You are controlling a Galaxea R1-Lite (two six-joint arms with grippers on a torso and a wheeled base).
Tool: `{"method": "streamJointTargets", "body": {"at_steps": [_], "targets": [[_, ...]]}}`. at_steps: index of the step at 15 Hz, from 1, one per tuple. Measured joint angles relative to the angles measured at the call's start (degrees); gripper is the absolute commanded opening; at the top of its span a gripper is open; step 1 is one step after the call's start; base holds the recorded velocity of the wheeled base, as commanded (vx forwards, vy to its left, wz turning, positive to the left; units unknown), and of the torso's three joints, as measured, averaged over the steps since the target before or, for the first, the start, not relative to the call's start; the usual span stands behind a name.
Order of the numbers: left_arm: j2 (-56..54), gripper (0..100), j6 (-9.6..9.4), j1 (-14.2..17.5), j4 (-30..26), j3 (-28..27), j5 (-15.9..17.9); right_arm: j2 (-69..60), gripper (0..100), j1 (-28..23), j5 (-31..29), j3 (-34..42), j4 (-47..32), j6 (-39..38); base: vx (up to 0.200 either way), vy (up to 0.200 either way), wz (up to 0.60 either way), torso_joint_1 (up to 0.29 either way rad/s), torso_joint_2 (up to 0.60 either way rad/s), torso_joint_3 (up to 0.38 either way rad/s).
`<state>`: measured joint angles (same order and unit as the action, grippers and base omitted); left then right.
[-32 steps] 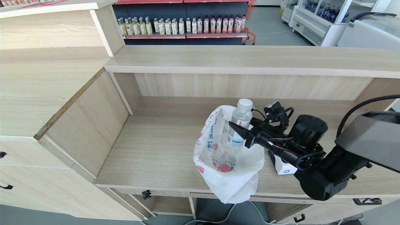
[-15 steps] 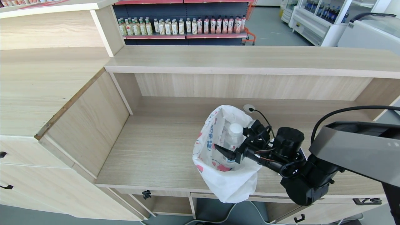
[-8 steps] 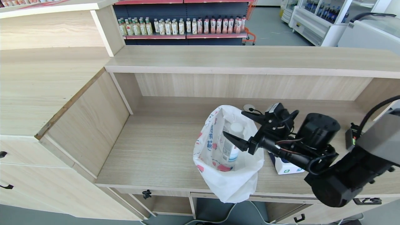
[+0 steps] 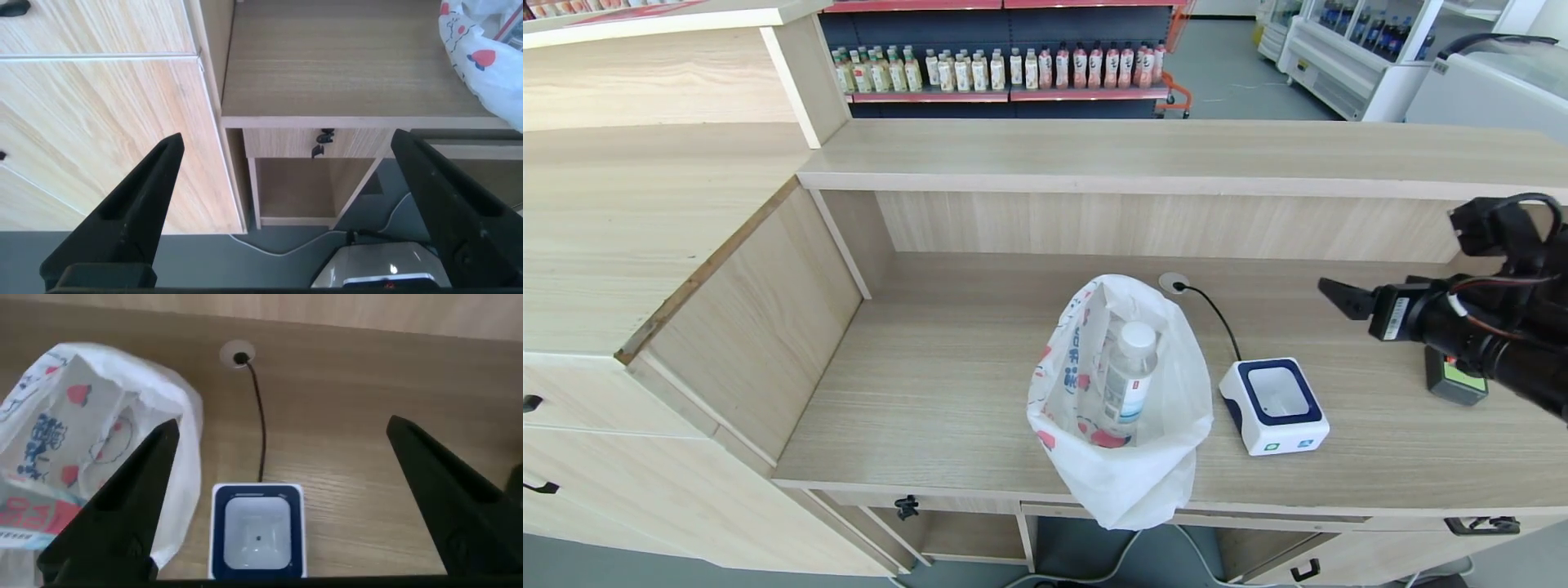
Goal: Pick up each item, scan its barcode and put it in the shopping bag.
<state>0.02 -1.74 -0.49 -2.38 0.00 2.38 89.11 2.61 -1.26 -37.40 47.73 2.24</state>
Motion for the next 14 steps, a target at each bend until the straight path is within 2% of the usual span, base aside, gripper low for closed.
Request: {"method": "streamJointTargets", "body": {"at_steps": [3, 5, 12, 14], "targets": [[0.0, 100, -0.02, -0.1, 0.0, 0.0, 0.0, -1.7, 100, -5.5, 1.2, -2.1, -0.5, -0.9, 0.0, 0.0, 0.0, 0.0, 0.0, 0.0], [0.0, 100, -0.02, 0.0, 0.0, 0.0, 0.0, -2.0, 100, -6.9, 1.4, -3.1, -0.5, -0.9, 0.0, 0.0, 0.0, 0.0, 0.0, 0.0], [0.0, 100, 0.35, 0.0, 0.0, 0.0, 0.0, -3.0, 100, -7.5, 1.1, -1.2, -0.6, -1.0, 0.0, 0.0, 0.0, 0.0, 0.0, 0.0], [0.0, 100, 0.27, -0.1, 0.0, 0.0, 0.0, -3.2, 100, -7.6, 0.7, -0.2, -0.6, -1.0, 0.0, -0.2, 0.0, -0.005, 0.0, 0.0]]}}
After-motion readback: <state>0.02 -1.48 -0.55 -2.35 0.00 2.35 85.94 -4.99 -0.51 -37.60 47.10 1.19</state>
